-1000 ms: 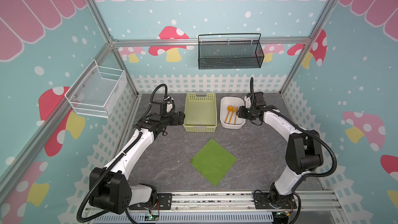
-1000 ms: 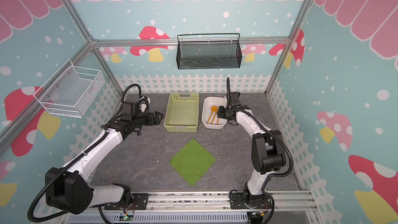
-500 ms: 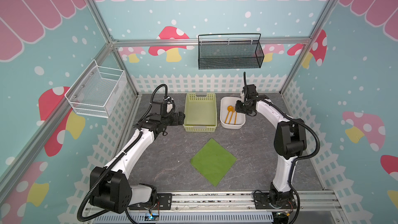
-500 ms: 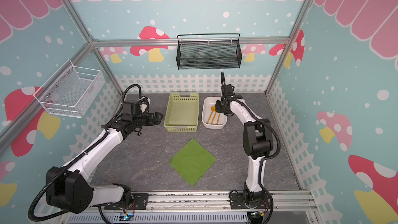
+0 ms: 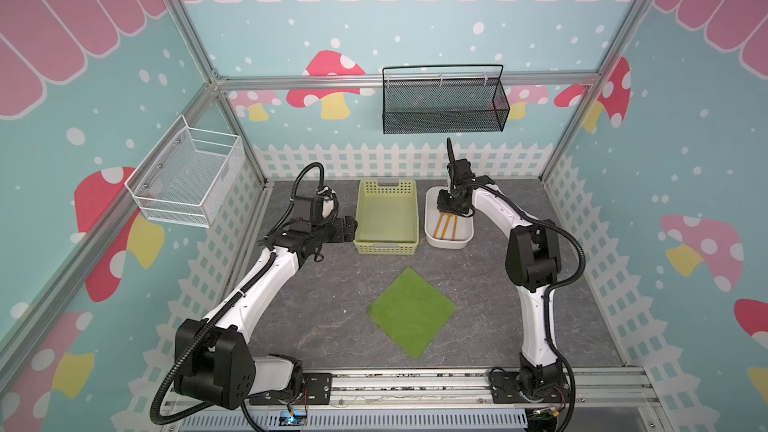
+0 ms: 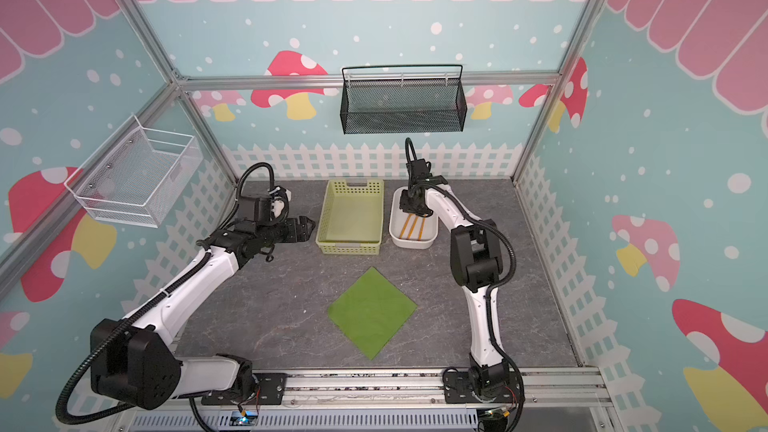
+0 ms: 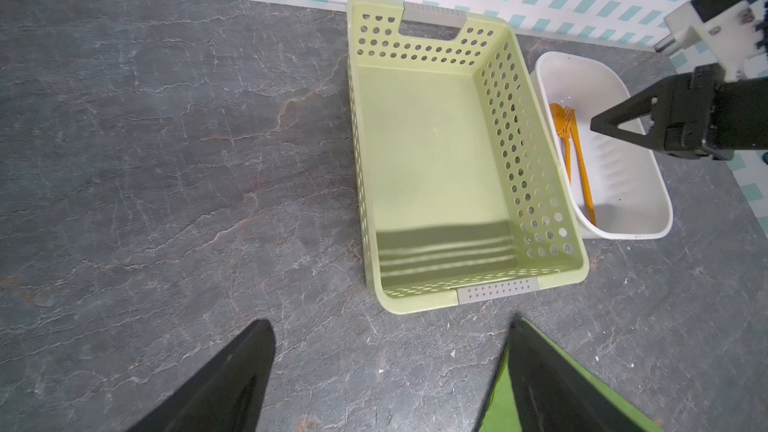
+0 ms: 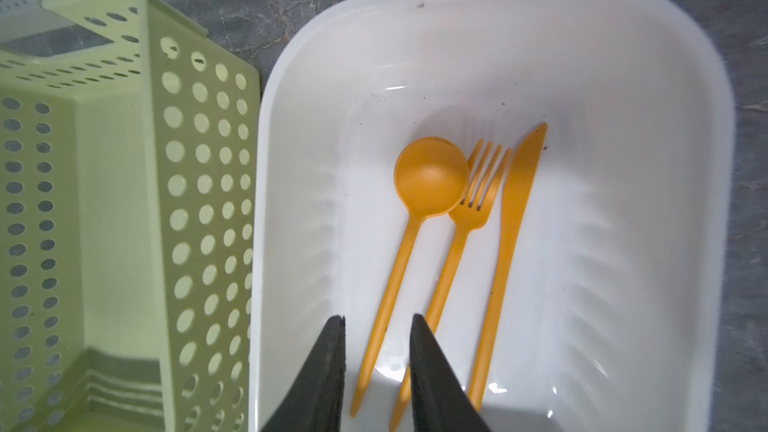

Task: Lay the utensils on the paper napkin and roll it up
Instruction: 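Lower the right gripper into the tub and grasp the orange spoon handle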

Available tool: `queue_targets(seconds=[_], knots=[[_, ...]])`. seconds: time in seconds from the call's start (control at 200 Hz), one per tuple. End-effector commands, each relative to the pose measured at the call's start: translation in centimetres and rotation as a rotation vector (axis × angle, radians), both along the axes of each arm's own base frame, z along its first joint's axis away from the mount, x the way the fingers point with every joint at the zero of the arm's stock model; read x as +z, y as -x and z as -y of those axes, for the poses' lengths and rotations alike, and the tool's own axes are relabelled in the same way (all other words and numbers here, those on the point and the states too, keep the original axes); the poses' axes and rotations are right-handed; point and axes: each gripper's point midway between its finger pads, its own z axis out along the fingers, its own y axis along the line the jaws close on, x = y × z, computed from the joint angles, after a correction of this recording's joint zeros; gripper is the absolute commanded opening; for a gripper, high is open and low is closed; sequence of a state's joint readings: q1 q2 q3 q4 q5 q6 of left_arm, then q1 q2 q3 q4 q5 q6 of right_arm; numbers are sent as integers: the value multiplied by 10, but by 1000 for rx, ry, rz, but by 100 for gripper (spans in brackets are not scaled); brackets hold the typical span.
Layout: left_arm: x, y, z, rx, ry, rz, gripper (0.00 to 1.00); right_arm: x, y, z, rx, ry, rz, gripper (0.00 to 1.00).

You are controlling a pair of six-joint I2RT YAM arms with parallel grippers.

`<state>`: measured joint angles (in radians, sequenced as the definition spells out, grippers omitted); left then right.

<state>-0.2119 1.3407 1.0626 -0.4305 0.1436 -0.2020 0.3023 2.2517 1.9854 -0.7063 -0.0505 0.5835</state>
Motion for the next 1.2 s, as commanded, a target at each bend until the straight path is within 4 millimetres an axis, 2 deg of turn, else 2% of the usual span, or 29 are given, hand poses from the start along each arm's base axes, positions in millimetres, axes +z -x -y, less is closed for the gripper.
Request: queue_targets(seconds=[0.0,0.285,0.585,0.976,1.196], knots=[[0,3,2,-7,0,-13,89,-14,0,1,-54,29,-56,27],[-2,3,-1,4,-17,-20,89,-36,-6,-2,-103,74,-95,25],[5,4,-1,3,-7,1,89,-61,-3,-7,-101,109,-135,23],[7,4,1,-3,7,7,89,-78,0,-7,-85,150,-158,22],[5,4,1,-3,2,5,89,-81,0,-9,-71,159,-163,17]])
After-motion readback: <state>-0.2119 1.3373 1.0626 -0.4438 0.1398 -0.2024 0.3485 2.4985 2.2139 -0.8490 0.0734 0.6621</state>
